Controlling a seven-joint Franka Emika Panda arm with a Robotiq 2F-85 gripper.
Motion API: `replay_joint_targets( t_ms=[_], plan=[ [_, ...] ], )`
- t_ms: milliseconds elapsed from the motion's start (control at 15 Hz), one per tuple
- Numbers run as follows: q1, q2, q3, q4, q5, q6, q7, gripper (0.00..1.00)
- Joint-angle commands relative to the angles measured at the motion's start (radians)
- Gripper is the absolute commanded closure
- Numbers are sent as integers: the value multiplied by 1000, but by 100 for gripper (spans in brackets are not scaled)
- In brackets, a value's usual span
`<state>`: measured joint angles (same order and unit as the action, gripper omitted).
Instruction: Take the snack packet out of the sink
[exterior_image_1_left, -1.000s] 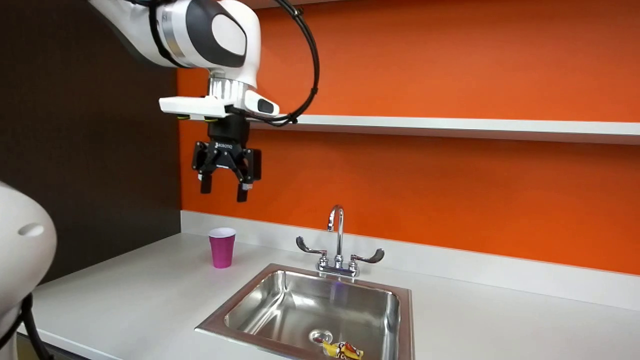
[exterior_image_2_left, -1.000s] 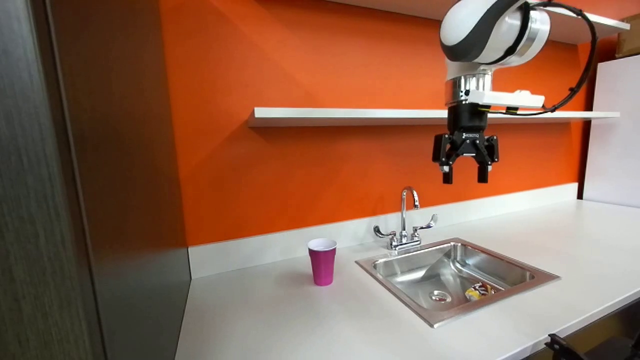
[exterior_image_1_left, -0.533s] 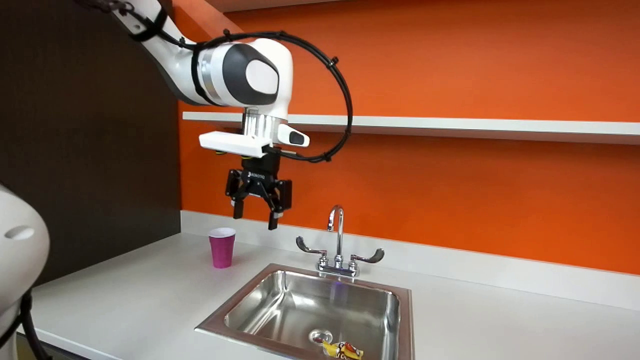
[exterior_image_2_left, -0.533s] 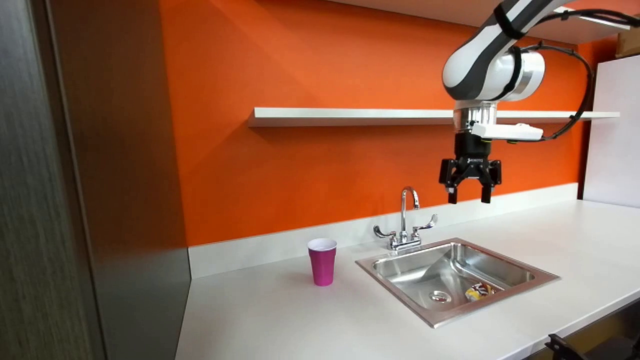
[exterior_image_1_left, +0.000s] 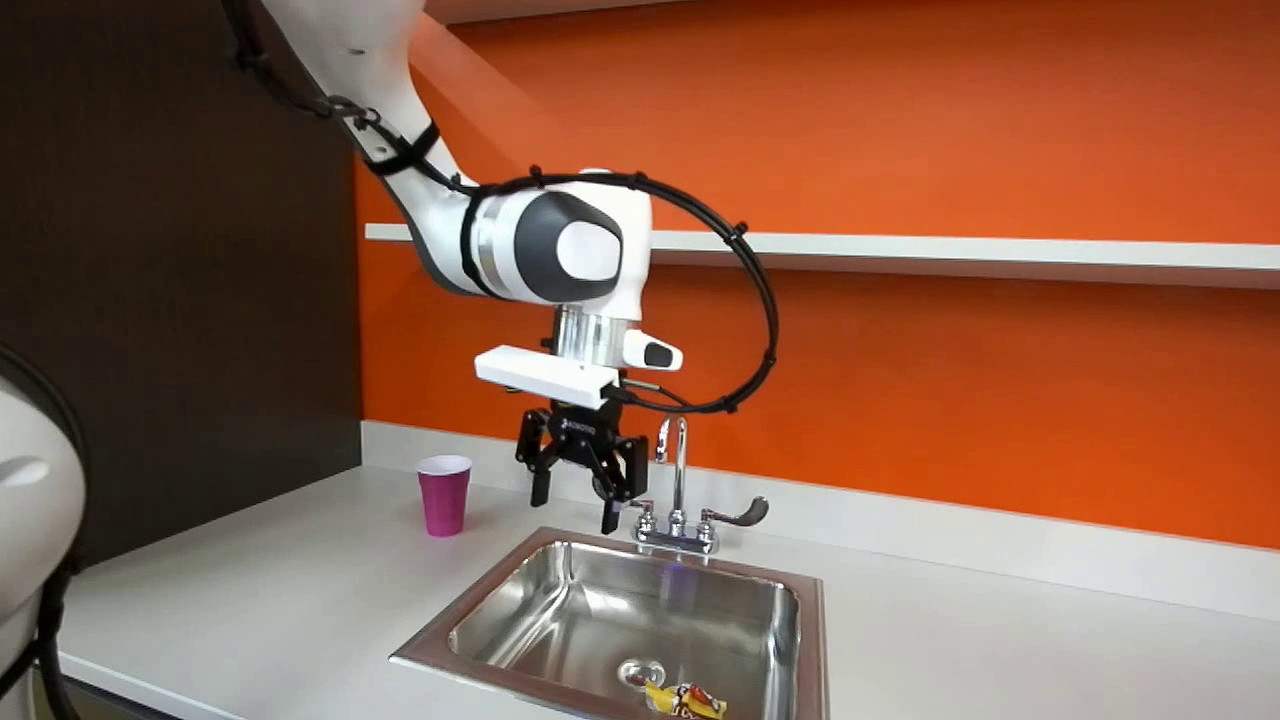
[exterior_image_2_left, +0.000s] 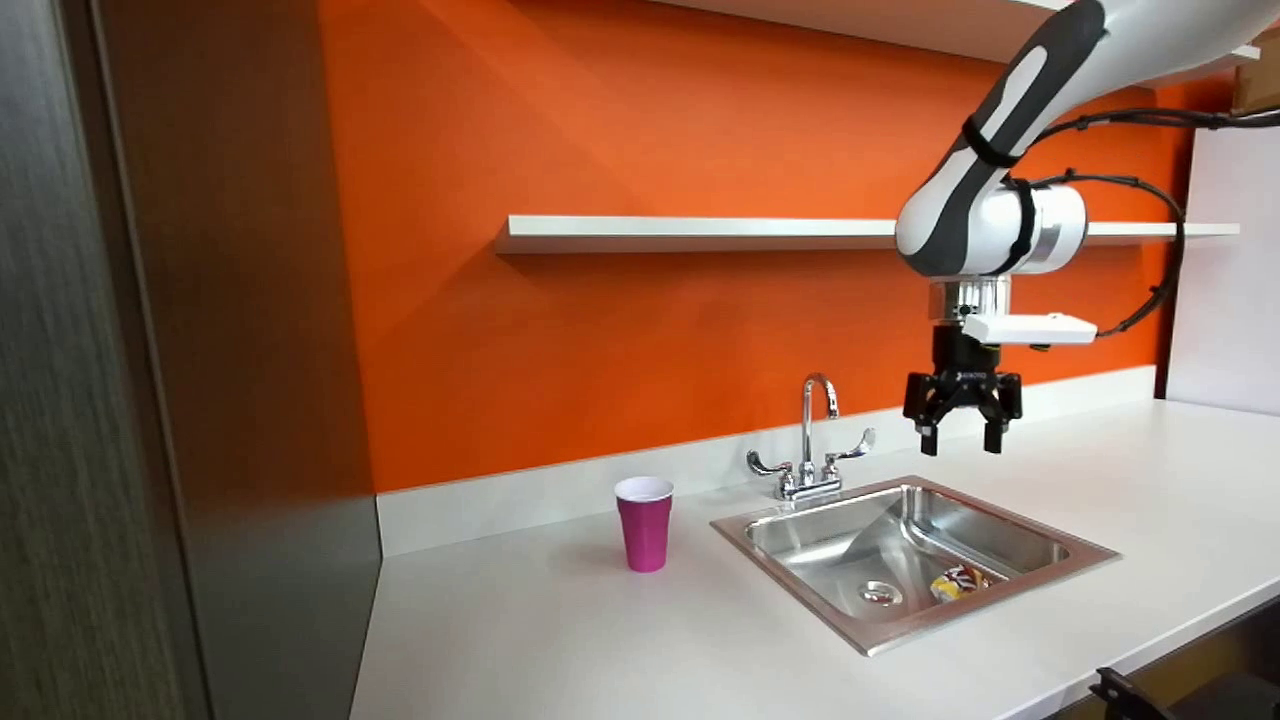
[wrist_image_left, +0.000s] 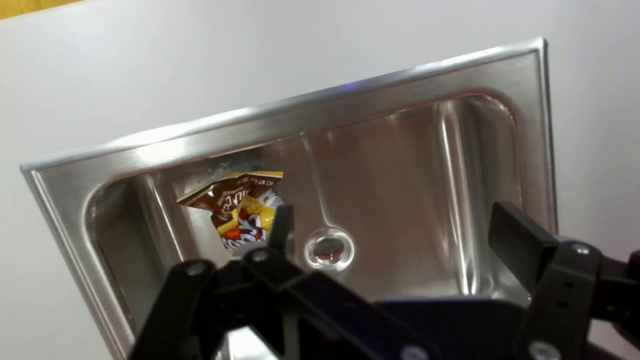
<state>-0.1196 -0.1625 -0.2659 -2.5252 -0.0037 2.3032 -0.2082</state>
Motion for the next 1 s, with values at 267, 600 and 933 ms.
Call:
replay_joint_targets(
  t_ms=[267, 600, 933],
  plan=[
    [-58, 287, 8, 164, 86, 69, -109, 0],
    [-98, 429, 31, 259, 109, 70, -115, 0],
    [-140, 538, 58, 332, 105, 67, -110, 0]
  ],
)
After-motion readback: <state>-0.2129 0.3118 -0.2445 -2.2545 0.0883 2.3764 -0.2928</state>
